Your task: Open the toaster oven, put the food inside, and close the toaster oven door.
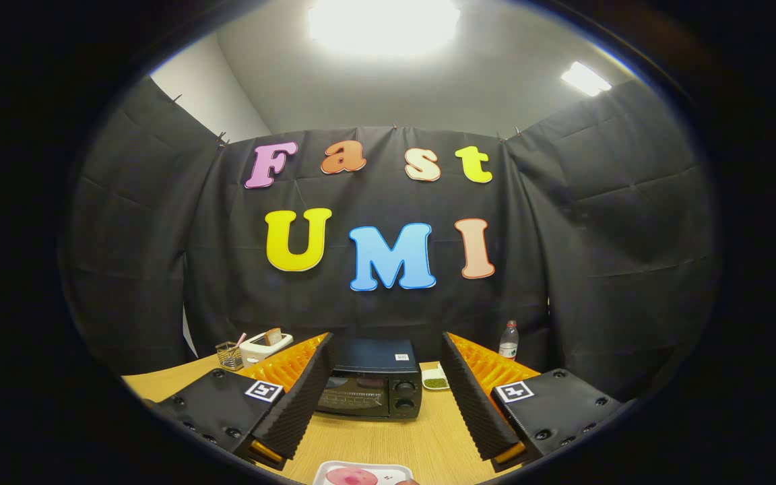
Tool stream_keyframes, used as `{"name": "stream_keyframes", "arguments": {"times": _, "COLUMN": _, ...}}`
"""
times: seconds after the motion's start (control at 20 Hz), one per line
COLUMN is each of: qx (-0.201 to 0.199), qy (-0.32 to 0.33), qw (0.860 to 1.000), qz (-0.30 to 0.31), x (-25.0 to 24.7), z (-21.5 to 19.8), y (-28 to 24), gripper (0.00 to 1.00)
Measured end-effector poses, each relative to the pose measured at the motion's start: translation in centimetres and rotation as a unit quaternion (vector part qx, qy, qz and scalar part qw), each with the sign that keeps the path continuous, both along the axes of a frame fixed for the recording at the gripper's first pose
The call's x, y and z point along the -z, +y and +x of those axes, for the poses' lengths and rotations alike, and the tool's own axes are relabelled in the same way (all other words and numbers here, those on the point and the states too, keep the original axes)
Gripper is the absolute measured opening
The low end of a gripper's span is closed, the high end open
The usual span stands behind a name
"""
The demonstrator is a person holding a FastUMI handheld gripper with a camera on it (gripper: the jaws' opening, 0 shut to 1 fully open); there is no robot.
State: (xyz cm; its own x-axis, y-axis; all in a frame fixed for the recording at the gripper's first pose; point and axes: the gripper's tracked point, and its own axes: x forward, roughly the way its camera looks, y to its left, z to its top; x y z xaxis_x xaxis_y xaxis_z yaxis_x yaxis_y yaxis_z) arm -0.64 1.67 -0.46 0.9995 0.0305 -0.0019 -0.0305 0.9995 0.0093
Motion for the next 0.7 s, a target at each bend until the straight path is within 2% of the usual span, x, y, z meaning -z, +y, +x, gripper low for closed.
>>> {"name": "stream_keyframes", "arguments": {"times": 0.4, "qx": 0.005, "qy": 0.01, "qw": 1.0, "qz": 0.014, "x": 0.2, "z": 2.0, "y": 1.3, "gripper": 0.98}}
{"name": "stream_keyframes", "arguments": {"times": 0.7, "qx": -0.013, "qy": 0.026, "qw": 0.999, "qz": 0.018, "x": 1.7, "z": 6.6, "y": 4.1, "gripper": 0.97}}
